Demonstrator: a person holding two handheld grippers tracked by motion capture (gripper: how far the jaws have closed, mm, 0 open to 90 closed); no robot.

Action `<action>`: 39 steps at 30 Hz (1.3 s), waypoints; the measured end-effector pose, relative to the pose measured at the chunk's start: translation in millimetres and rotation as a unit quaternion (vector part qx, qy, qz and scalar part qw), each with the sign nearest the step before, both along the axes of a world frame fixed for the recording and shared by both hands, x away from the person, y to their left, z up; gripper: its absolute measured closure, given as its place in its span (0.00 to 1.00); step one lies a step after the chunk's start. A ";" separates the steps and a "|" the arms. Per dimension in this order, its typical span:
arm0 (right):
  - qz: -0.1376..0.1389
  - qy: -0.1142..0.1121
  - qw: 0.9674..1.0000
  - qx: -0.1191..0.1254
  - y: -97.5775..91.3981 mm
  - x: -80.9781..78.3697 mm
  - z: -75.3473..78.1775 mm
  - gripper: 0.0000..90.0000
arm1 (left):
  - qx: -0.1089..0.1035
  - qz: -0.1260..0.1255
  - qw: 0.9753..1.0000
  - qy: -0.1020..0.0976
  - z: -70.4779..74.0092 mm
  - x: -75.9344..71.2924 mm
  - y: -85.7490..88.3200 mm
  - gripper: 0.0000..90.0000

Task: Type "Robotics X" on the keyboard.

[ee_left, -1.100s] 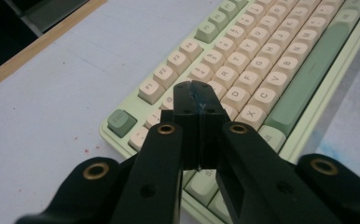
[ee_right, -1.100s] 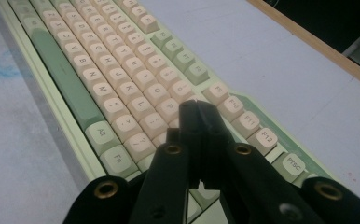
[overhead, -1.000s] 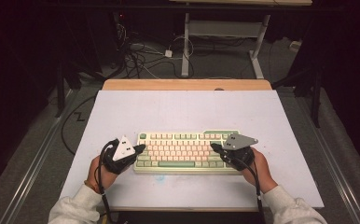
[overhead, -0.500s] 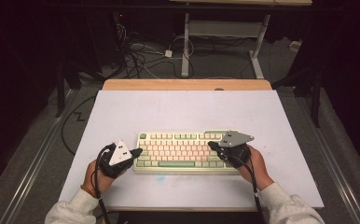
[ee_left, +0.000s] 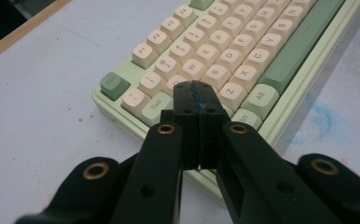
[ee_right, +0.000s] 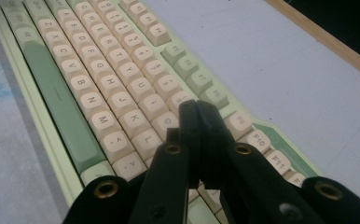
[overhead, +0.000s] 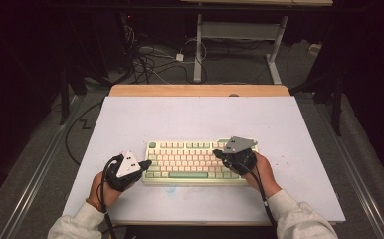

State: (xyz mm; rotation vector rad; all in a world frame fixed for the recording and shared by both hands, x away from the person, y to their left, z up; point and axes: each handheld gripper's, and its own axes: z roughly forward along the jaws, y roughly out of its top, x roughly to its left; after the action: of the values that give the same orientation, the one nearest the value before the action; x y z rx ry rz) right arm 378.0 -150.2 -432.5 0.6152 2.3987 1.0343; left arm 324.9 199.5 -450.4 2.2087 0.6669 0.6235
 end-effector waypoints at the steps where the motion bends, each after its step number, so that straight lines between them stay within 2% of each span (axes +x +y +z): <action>1: 0.001 0.000 1.000 -0.002 2.4 1.5 -1.2 1.00 | 0.001 0.000 1.000 0.000 -0.3 0.0 -0.3 0.97; 3: 0.003 0.005 1.000 -0.006 7.3 3.3 -3.4 1.00 | -0.001 -0.001 1.000 0.006 -0.9 0.0 -0.9 0.97; 5: 0.008 0.006 1.000 -0.013 12.2 4.8 -5.7 1.00 | 0.001 -0.001 1.000 0.002 -0.9 0.5 -0.9 0.97; 6: 0.008 0.009 1.000 -0.013 14.6 5.0 -6.6 1.00 | -0.001 -0.002 1.000 0.007 -1.5 0.5 -1.2 0.97; 8: 0.010 0.011 1.000 -0.014 18.4 6.5 -8.0 1.00 | 0.003 -0.003 1.000 0.003 -1.5 0.9 -1.1 0.97; 11: 0.013 0.014 1.000 -0.023 24.0 9.0 -10.7 1.00 | 0.000 -0.002 1.000 0.007 -1.5 0.6 -0.7 0.97; 14: 0.018 0.014 0.999 -0.032 28.8 10.7 -12.0 1.00 | 0.002 -0.003 1.000 0.002 -0.9 0.3 -0.1 0.97; 16: 0.015 0.016 0.999 -0.038 31.6 11.4 -13.7 1.00 | 0.000 -0.003 1.000 0.007 -1.2 -0.1 -0.2 0.97; 19: 0.015 0.020 0.999 -0.047 33.4 14.5 -16.9 1.00 | 0.003 -0.004 1.000 0.003 -0.9 -0.2 -0.2 0.97; 21: 0.006 0.023 0.999 -0.044 33.3 15.3 -17.1 1.00 | 0.001 -0.004 1.000 0.009 -1.6 -0.1 -0.1 0.97; 27: 0.008 0.023 0.999 -0.046 33.4 16.0 -17.5 1.00 | -0.001 -0.005 1.000 0.009 -1.9 0.4 0.2 0.97; 29: 0.005 0.026 0.998 -0.058 34.6 15.7 -19.2 1.00 | 0.003 -0.006 1.000 0.010 -2.2 0.5 -0.2 0.97; 30: 0.007 0.030 0.998 -0.056 34.6 15.4 -18.9 1.00 | 0.003 -0.006 1.000 0.010 -2.3 0.5 -0.3 0.97; 32: 0.005 0.017 0.998 -0.052 33.9 12.3 -16.8 1.00 | 0.003 -0.006 1.000 0.011 -2.4 0.4 -0.5 0.97; 35: 0.008 0.001 1.000 -0.027 30.2 6.4 -9.5 1.00 | 0.003 -0.006 1.000 0.011 -2.6 0.4 -0.7 0.97; 39: 0.011 -0.004 1.000 0.001 24.3 -1.6 -3.1 1.00 | 0.002 -0.007 1.000 0.011 -2.5 0.3 -1.3 0.97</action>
State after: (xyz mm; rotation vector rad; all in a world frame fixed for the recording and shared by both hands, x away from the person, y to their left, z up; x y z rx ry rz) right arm 376.4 -125.9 -435.6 0.5866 2.4034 1.0450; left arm 325.3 198.2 -452.9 2.2263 0.6605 0.5939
